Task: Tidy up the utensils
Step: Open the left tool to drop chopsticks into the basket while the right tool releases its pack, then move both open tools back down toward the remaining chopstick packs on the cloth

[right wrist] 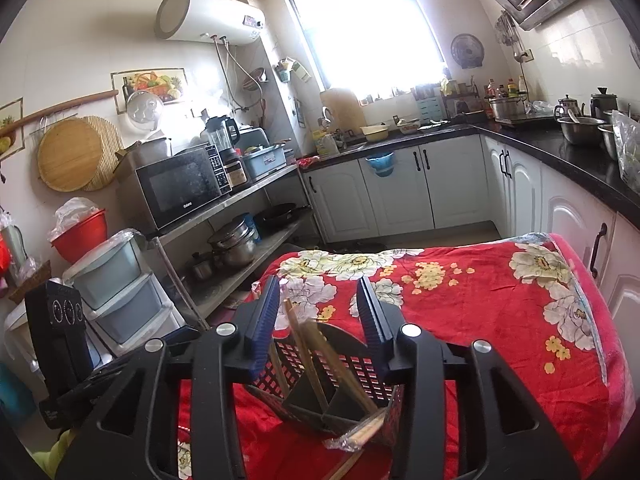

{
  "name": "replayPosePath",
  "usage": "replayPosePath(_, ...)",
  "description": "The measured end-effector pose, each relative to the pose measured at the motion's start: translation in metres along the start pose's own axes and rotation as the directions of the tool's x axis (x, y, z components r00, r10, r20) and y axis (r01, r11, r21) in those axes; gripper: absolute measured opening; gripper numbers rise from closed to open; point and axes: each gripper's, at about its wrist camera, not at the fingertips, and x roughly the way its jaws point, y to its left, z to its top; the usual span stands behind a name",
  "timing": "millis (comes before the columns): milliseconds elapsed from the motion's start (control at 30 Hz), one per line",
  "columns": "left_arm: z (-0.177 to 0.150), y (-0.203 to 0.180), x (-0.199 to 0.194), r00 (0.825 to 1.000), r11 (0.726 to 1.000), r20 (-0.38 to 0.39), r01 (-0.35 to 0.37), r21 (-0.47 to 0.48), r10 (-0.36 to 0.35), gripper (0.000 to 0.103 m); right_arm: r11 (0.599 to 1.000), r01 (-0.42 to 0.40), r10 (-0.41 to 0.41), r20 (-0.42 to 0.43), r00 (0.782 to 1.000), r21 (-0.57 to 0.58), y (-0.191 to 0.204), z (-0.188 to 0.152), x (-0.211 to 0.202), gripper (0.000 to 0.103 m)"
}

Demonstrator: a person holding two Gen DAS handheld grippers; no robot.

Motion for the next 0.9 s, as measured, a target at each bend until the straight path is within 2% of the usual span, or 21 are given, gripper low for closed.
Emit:
replayPosePath(133, -0.003, 0.001, -0.007, 1.000, 1.000, 0.007, 0.000, -0.009, 0.000, 0.068, 1.000, 0.008, -0.008, 0.004, 1.000, -0.006, 0.002, -0.004, -0.008, 0.047)
replayPosePath(300, -0.008, 0.000, -0.014, 1.000, 1.000, 0.000, -0.001, -0.012, 0.001, 0.090, 0.999, 0.023, -0.023, 0.009, 1.000, -0.025, 0.004, -0.009, -0.018, 0.058)
replayPosePath(333, -0.008, -0.001, -0.016, 1.000, 1.000, -0.002, 0.001, -0.013, -0.001, 0.091, 0.999, 0.026, -0.026, 0.010, 1.000, -0.030, 0.006, -0.010, -0.020, 0.060)
replayPosePath(567, -0.014, -0.004, -0.028, 1.000, 1.000, 0.000, -0.003, -0.009, 0.003, 0.092, 0.997, 0.046, -0.045, 0.017, 0.999, -0.055, 0.011, -0.023, -0.033, 0.071)
replayPosePath(900, -0.025, 0.002, -0.044, 1.000, 0.999, 0.002, -0.011, -0.033, 0.011, 0.092, 0.996, 0.055, -0.055, 0.004, 0.998, -0.071, 0.018, -0.041, -0.049, 0.073)
